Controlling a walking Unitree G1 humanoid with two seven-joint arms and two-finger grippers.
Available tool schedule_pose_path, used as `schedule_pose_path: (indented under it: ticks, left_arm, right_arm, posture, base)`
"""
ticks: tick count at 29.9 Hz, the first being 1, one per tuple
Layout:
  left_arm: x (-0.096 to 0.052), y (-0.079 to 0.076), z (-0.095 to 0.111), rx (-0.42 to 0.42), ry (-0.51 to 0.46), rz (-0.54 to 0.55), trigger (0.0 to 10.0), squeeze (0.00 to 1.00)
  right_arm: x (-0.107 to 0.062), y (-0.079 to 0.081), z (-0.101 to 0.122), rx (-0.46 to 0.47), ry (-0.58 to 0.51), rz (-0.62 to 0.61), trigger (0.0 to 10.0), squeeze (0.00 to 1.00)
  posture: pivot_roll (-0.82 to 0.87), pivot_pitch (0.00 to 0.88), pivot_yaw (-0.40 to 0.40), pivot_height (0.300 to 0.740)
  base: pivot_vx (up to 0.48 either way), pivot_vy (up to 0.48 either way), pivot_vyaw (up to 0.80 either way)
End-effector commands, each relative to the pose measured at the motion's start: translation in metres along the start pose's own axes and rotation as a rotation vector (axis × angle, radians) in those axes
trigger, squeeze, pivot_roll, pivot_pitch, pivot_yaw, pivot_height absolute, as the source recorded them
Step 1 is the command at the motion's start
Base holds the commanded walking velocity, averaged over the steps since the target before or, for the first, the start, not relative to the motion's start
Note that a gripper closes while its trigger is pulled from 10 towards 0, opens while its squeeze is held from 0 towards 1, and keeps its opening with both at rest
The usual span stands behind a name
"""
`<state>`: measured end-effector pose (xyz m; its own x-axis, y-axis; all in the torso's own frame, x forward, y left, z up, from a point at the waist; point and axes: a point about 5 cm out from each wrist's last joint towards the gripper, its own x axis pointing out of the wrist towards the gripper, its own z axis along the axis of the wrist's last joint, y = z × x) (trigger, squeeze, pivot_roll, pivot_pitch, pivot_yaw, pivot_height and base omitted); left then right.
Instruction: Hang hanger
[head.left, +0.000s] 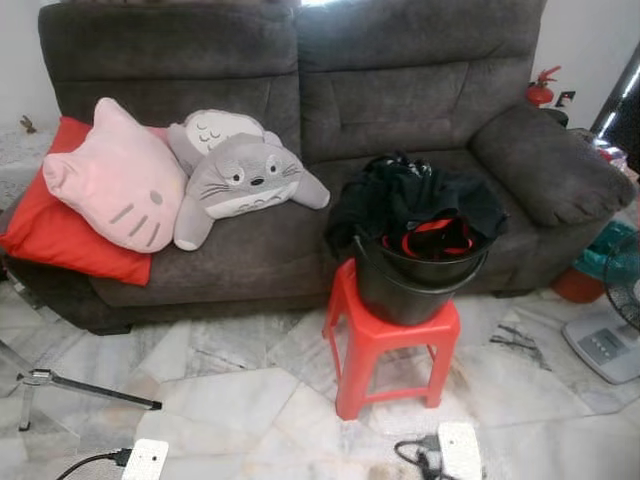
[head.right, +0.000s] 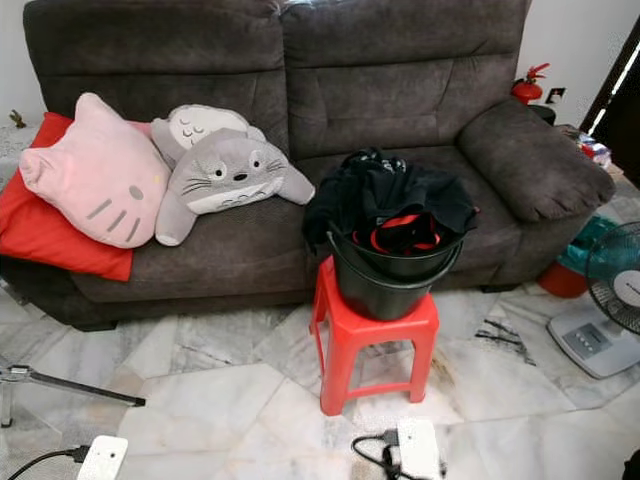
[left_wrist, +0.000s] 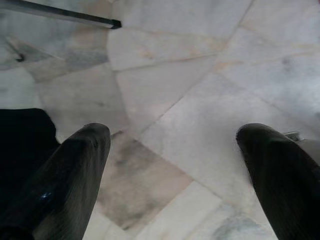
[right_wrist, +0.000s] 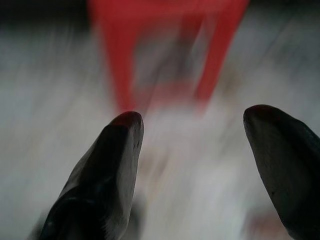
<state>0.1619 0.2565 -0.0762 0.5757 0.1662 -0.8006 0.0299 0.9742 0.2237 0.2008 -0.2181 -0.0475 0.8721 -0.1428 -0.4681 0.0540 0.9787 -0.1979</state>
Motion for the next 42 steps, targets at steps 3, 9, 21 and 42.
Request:
schedule_pose_path:
  ticks: [3,9,21,42]
  left_arm:
    - [-0.001,0.007,-0.005,-0.008,0.021,0.023,10.0,0.0]
    - [-0.002,0.011,-0.008,-0.01,0.031,0.037,10.0,0.0]
    - [-0.005,0.024,-0.013,-0.051,0.058,0.085,10.0,0.0]
    - [-0.029,0.04,-0.073,-0.058,0.17,0.116,10.0,0.0]
  right_arm:
    - [-0.002,0.003,0.025,-0.003,-0.185,-0.022,10.0,0.0]
    - [-0.002,0.003,0.043,0.039,-0.273,-0.033,10.0,0.0]
    - [-0.008,0.023,0.114,-0.034,-0.564,0.037,10.0,0.0]
    - [-0.022,0.04,0.148,-0.033,-0.582,0.166,10.0,0.0]
  posture:
    - [-0.08,0.0,0.056,0.716]
    - [-0.07,0.0,0.054,0.716]
    - [-0.05,0.0,0.06,0.716]
    - [0.01,0.0,-0.028,0.716]
  base:
    - [0.0,0.0,0.0]
    - [0.0,0.0,0.0]
    - [0.0,0.0,0.0]
    - [0.0,-0.073,0.0]
